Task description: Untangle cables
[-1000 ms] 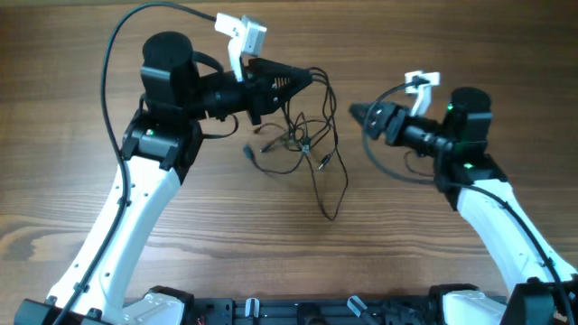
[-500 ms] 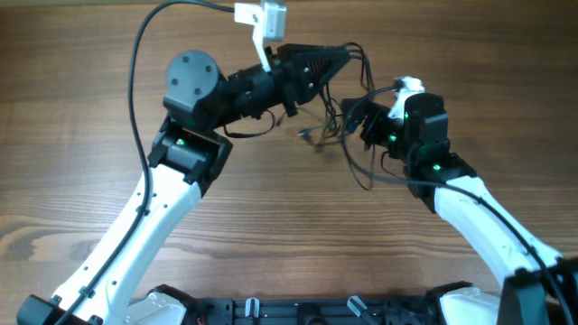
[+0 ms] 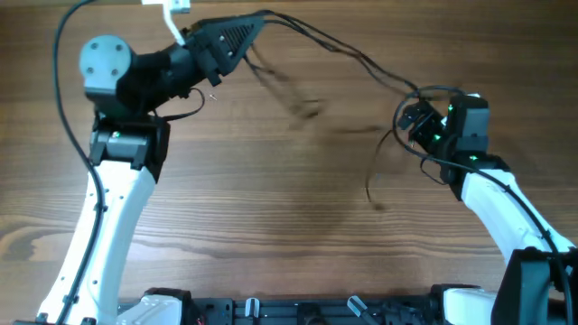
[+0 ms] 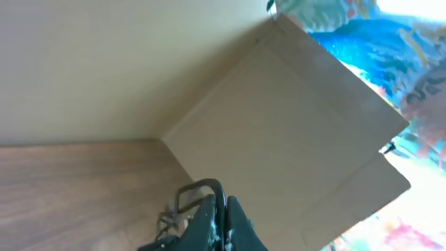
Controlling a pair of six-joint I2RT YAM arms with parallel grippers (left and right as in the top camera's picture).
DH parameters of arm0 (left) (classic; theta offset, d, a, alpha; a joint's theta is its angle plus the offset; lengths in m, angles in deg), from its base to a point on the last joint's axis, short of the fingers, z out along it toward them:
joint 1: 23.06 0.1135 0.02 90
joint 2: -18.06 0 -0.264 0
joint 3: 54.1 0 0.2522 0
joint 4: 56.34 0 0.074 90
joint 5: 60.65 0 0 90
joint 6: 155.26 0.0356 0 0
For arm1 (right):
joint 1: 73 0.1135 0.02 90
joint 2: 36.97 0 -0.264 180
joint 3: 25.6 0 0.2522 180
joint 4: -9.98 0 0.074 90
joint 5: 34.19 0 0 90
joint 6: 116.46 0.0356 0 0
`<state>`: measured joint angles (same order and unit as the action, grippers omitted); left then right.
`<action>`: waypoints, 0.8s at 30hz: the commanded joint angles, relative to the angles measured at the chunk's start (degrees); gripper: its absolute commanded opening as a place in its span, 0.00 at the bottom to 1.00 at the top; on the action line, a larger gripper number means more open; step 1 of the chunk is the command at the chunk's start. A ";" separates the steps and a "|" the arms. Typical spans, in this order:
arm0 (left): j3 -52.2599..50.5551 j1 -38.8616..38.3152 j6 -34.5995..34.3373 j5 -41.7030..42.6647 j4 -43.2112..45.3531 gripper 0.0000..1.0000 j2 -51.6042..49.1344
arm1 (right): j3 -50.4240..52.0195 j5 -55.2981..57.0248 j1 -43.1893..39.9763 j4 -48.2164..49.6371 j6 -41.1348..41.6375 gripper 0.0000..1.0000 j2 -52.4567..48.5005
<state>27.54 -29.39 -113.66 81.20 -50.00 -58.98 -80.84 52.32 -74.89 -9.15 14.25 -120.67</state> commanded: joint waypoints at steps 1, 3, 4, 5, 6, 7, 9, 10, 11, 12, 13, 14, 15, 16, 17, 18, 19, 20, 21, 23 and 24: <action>1.03 1.05 -0.44 -2.25 -1.88 0.04 2.08 | 0.02 0.59 -3.34 -1.64 -0.37 1.00 -1.05; 1.03 0.70 -0.13 -3.32 -5.25 0.04 2.01 | 0.02 -7.67 -5.31 -1.53 -5.90 1.00 -0.92; 1.03 0.22 0.00 -3.91 -7.76 0.04 1.84 | 0.02 -10.27 -5.57 -1.51 -7.45 1.00 -0.81; 1.03 -0.57 0.17 -4.63 -10.49 0.04 1.42 | 0.02 -13.64 -5.64 -1.33 -9.77 1.00 -0.44; 1.03 -1.57 0.17 -5.27 -12.31 0.04 0.87 | 0.02 -16.28 -5.64 -1.20 -11.65 0.99 0.07; 1.03 -3.17 0.17 -6.12 -13.70 0.04 -0.22 | 0.02 -18.60 -5.64 -1.16 -13.05 0.99 0.79; 1.03 -6.38 0.15 -6.97 -12.48 0.04 -2.38 | 0.02 -21.27 -5.68 -1.09 -15.52 1.00 3.04; 1.03 -7.69 0.13 -7.85 -11.80 0.04 -2.91 | 0.02 -22.58 -5.73 -1.01 -16.48 1.00 4.24; 1.03 -8.90 0.13 -9.40 -11.54 0.04 -3.37 | 0.02 -24.15 -5.84 -0.96 -16.76 1.00 5.79; 1.03 -10.78 0.13 -12.98 -11.87 0.05 -3.76 | 0.02 -26.08 -6.21 -0.83 -16.50 1.00 8.00; 1.03 -11.96 0.15 -15.85 -12.35 0.09 -4.00 | 0.02 -26.95 -6.51 -0.83 -16.48 1.00 9.60; 1.03 -13.33 0.15 -19.47 -13.44 0.14 -4.35 | 0.02 -27.34 -6.82 -0.92 -16.41 1.00 11.26; 1.03 -14.71 0.15 -23.56 -15.47 0.14 -4.72 | 0.02 -27.47 -7.04 -1.11 -15.37 1.00 13.57; 1.03 -16.33 0.13 -27.61 -17.99 0.15 -5.27 | 0.02 -27.52 -7.04 -1.22 -15.13 1.00 14.97; 1.03 -17.44 0.15 -30.38 -19.87 0.16 -5.84 | 0.02 -27.71 -7.04 -1.40 -15.10 1.00 16.00; 1.03 -18.97 0.17 -34.34 -22.62 0.24 -6.82 | 0.02 -28.63 -7.04 -1.60 -15.06 1.00 17.00; 1.03 -20.59 0.17 -40.52 -26.40 0.46 -8.44 | 0.02 -30.62 -7.04 -1.62 -14.99 1.00 17.68; 1.03 -21.44 0.15 -45.68 -29.55 0.65 -9.86 | 0.02 -32.79 -7.04 -1.55 -15.04 1.00 17.88; 1.03 -21.94 0.15 -50.29 -33.11 0.78 -11.41 | 0.02 -34.23 -7.02 -1.79 -15.08 1.00 17.86; 1.03 -21.97 0.15 -54.64 -39.41 0.90 -14.19 | 0.02 -35.67 -7.02 -3.30 -15.21 1.00 17.59; 1.03 -21.51 0.13 -54.73 -42.99 0.94 -15.58 | 0.02 -36.09 -6.97 -4.42 -15.23 1.00 17.53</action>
<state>28.50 -51.53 -113.96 37.23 -87.75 -71.15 -80.84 20.34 -81.73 -12.19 -0.44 -103.47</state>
